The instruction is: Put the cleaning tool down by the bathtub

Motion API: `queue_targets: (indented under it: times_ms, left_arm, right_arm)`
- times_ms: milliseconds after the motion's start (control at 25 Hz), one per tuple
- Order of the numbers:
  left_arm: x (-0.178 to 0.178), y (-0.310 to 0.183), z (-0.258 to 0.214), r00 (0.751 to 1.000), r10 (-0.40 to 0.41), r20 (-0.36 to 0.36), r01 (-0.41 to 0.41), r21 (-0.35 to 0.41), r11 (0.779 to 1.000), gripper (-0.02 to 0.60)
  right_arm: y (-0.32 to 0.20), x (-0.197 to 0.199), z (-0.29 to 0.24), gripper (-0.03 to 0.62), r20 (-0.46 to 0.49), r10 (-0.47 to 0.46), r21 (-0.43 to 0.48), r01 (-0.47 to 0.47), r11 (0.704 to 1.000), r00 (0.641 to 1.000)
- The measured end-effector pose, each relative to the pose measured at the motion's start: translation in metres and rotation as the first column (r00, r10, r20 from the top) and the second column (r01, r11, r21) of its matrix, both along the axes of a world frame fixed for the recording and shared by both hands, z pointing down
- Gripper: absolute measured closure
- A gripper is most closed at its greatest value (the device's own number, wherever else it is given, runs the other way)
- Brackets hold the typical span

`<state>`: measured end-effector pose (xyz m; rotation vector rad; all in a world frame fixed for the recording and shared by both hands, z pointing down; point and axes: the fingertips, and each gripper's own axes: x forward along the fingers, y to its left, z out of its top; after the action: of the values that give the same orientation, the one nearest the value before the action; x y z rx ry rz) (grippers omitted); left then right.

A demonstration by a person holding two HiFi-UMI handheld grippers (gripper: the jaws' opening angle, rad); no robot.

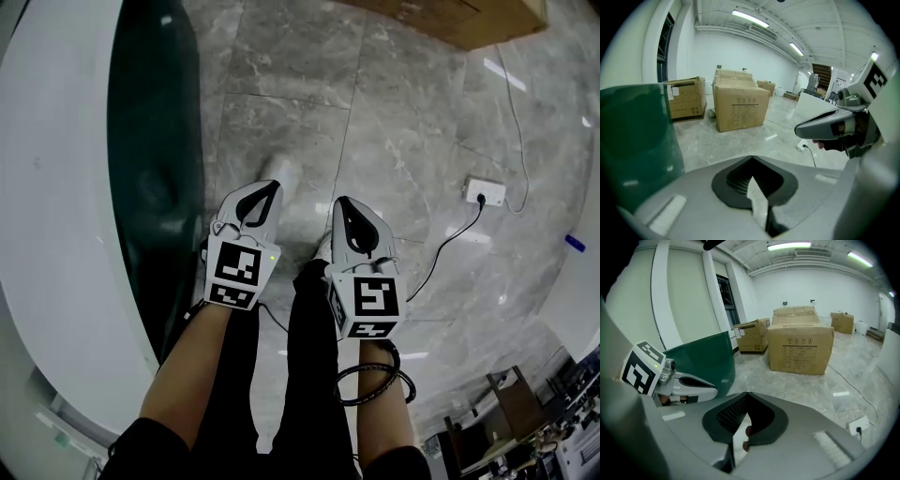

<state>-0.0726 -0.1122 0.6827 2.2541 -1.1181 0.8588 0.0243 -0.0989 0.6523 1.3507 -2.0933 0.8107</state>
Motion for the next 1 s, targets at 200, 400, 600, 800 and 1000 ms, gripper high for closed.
queue_targets:
  times_ms: [200, 400, 600, 800, 1000]
  left_arm:
    - [-0.003, -0.005, -0.046, 1.000, -0.006, -0.009, 0.007, 0.047, 0.999, 0.581]
    - [0.002, -0.010, -0.091, 1.000, -0.005, -0.018, 0.006, 0.084, 0.996, 0.581]
    - [0.003, -0.013, -0.134, 0.999, -0.011, -0.031, 0.015, 0.128, 0.992, 0.581]
    - [-0.003, -0.013, -0.179, 0.999, -0.029, -0.030, 0.034, 0.174, 0.984, 0.581]
    - [-0.007, -0.013, -0.223, 0.996, -0.071, -0.050, 0.080, 0.208, 0.975, 0.581]
  right_arm:
    - [-0.002, -0.004, -0.037, 0.571, 0.001, 0.015, 0.033, -0.015, 0.999, 1.000]
    - [-0.006, 0.001, -0.074, 0.571, 0.010, 0.032, 0.059, -0.032, 0.998, 0.999]
    - [-0.012, 0.006, -0.116, 0.571, 0.018, 0.062, 0.109, -0.064, 0.992, 0.998]
    - [-0.012, 0.012, -0.163, 0.571, 0.018, 0.070, 0.156, -0.071, 0.985, 0.997]
    - [-0.014, 0.028, -0.210, 0.571, 0.022, 0.091, 0.199, -0.094, 0.976, 0.996]
